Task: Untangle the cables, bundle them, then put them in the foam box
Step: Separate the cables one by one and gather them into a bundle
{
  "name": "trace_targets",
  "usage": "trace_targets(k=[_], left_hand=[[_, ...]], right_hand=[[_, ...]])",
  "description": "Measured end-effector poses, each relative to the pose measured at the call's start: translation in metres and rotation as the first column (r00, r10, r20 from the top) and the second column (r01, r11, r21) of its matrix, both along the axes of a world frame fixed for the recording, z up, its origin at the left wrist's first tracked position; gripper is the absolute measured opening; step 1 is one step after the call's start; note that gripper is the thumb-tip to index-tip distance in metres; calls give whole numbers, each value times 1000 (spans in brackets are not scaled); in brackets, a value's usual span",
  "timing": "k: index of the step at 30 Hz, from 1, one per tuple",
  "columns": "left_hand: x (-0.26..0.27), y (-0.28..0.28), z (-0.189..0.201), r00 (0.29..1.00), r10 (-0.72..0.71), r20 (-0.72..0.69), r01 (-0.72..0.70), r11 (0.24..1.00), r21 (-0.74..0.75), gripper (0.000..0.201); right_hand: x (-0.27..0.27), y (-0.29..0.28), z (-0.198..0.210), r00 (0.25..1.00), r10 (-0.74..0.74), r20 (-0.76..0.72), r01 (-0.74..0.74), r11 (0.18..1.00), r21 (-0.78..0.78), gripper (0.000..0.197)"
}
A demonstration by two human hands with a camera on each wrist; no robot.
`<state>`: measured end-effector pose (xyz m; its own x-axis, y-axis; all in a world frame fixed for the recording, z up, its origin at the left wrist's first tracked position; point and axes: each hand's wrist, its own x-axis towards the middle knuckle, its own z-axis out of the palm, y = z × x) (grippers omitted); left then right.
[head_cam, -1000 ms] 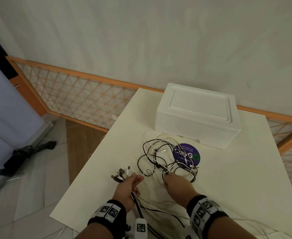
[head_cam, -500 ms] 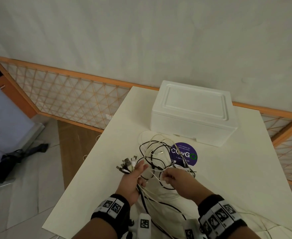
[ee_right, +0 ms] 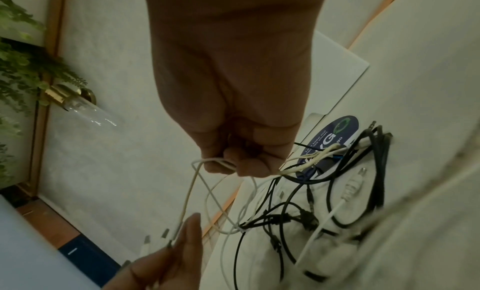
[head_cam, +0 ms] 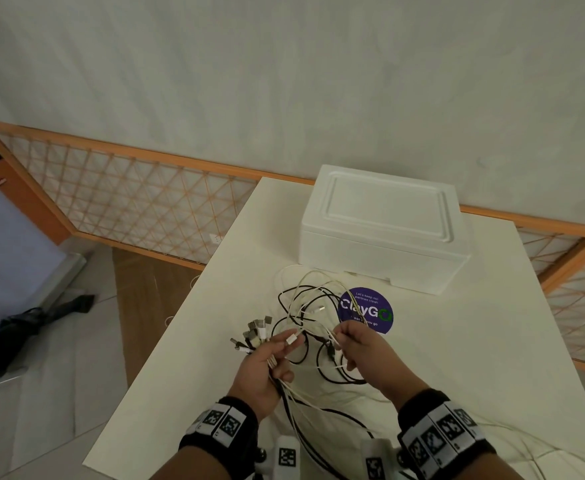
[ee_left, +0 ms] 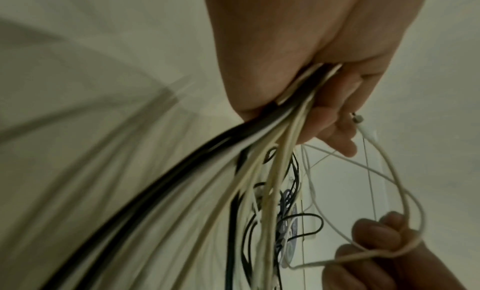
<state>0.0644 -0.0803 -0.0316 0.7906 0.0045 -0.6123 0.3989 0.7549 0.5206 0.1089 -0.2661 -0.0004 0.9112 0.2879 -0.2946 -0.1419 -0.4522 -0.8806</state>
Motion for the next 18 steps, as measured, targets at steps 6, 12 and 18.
trace_targets(k=[6, 12, 18], left_hand=[[3, -6, 8, 988, 119, 103, -101, 981, -166, 41], [1, -21, 12, 987, -12, 162, 6, 999, 36, 29], [-1, -24, 13, 995, -12, 94, 0, 992, 126, 25]], right_hand=[[-4, 6, -4, 998, 53, -44, -52, 999, 10, 14], [-13, 22, -1, 979, 202, 8, -201, 979, -13, 22], [-17, 22, 7, 936, 326, 135, -308, 941, -139, 21]])
